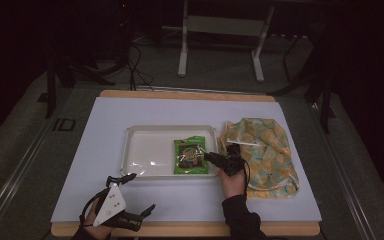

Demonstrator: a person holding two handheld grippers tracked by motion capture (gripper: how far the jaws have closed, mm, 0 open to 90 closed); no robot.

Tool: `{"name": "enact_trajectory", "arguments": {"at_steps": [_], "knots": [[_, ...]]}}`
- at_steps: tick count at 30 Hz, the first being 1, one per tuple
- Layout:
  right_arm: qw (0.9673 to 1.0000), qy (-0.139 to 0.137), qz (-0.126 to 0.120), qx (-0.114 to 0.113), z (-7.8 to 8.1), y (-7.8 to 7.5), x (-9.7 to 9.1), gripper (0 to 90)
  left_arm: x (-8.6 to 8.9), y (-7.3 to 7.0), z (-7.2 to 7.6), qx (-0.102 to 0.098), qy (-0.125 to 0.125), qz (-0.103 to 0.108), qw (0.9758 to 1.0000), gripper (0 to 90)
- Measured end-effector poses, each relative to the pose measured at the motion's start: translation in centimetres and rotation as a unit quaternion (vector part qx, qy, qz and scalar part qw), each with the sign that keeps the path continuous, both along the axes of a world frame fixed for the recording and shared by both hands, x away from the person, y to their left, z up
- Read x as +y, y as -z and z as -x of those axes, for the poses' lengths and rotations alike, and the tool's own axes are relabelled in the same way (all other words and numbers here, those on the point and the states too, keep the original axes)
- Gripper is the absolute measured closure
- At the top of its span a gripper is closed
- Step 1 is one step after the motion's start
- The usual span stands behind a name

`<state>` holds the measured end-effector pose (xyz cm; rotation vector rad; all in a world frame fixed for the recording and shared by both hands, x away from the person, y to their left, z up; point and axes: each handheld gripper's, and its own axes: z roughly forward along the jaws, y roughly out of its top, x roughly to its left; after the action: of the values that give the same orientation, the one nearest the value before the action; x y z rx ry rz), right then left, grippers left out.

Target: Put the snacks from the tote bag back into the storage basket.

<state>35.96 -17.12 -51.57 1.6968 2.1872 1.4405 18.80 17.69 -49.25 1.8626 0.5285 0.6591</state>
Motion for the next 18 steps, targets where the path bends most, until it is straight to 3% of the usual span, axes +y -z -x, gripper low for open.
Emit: {"name": "enact_trajectory", "arguments": {"at_steps": [6,13,18], "knots": [[0.9995,-0.013,0.02,-0.021,0.0,-1.2,0.4,57.9,0.0,0.0,0.0,0.0,0.0,0.0,1.0,0.4],[0.996,-0.038,0.054,-0.059,0.3,-3.6,1.2,48.8,0.0,0.0,0.0,0.0,0.0,0.0,1.0,0.4],[0.9942,-0.063,0.055,-0.067,0.4,-4.8,1.6,45.2,0.0,0.0,0.0,0.0,0.0,0.0,1.0,0.4]]}}
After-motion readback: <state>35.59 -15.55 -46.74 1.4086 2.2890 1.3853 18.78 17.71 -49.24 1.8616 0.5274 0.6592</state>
